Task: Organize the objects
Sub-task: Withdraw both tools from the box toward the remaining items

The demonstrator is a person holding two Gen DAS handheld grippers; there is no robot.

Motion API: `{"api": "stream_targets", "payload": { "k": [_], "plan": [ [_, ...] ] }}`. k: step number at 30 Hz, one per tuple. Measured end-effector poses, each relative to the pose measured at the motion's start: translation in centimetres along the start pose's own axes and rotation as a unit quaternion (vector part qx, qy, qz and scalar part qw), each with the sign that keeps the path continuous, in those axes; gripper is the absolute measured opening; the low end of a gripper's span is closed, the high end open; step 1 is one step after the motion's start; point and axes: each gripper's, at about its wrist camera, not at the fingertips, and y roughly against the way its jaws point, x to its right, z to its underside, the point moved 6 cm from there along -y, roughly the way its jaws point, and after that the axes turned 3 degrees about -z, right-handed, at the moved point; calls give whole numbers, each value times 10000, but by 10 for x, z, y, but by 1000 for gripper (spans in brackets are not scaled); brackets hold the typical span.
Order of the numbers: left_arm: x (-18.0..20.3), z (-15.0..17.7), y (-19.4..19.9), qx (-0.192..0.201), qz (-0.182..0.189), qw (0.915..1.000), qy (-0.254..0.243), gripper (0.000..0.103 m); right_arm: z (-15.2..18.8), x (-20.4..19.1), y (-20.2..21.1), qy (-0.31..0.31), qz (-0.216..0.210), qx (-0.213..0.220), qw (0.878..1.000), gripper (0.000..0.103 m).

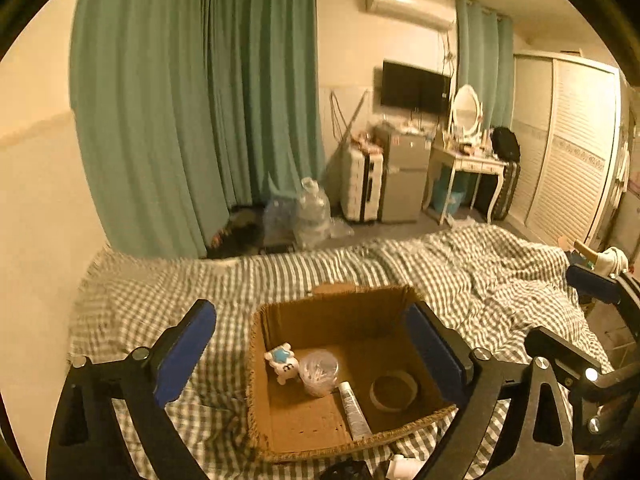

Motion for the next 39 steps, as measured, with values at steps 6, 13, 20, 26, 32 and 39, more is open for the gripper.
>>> {"api": "stream_targets", "payload": {
  "k": [6,13,20,26,32,39],
  "plan": [
    [4,2,60,350,-40,9994,-42,103,-1,-16,63,89,117,293,9995,92],
    [5,22,111,576,-85,9983,21,103,10,-27,117,146,120,529,9984,93],
    [5,56,131,569,-308,9977,177,103,37,-33,145,230,84,551,9982,95],
    [4,93,135,408,-256,9987,167,103,67,-31,145,369,-40,407,9985,95],
    [-3,122,126,425,-531,9972,325,103,99,-30,126,472,-161,235,9985,95],
    [-5,152,98,397,-872,9946,390,103,130,-32,80,354,-360,-27,9987,95]
  ]
}}
